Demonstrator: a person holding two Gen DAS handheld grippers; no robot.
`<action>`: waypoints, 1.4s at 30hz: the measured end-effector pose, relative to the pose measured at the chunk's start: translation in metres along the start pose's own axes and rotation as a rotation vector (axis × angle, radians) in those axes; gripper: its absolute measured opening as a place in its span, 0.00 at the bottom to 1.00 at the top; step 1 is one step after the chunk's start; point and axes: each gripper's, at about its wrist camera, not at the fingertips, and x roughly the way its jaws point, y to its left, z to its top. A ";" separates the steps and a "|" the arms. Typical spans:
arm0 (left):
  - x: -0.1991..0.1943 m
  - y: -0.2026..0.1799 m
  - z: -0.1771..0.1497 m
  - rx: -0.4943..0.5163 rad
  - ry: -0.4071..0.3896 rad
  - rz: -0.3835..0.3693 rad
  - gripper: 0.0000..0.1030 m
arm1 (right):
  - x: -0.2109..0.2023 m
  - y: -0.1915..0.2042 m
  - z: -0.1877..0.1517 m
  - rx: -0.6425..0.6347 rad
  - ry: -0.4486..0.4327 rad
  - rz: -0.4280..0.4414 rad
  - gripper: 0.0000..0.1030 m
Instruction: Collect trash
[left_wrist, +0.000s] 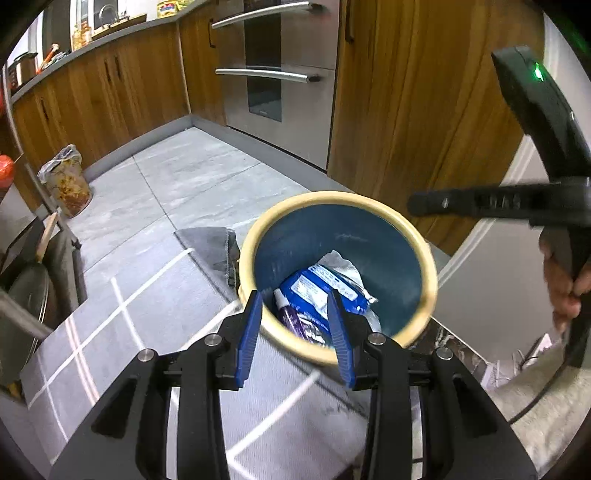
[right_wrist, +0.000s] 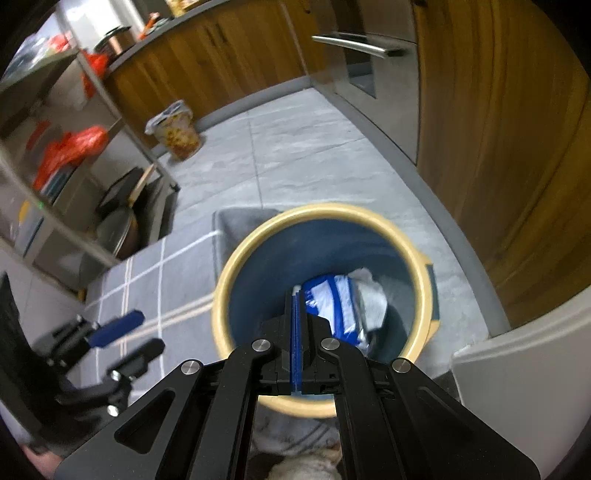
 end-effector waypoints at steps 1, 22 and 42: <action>-0.007 0.001 -0.002 -0.007 -0.002 0.001 0.44 | -0.003 0.005 -0.004 -0.014 -0.003 -0.003 0.01; -0.159 -0.011 -0.048 -0.068 -0.357 0.128 0.95 | -0.110 0.059 -0.094 -0.114 -0.395 -0.121 0.92; -0.122 -0.007 -0.068 -0.062 -0.406 0.286 0.95 | -0.112 0.062 -0.098 -0.109 -0.455 -0.206 0.95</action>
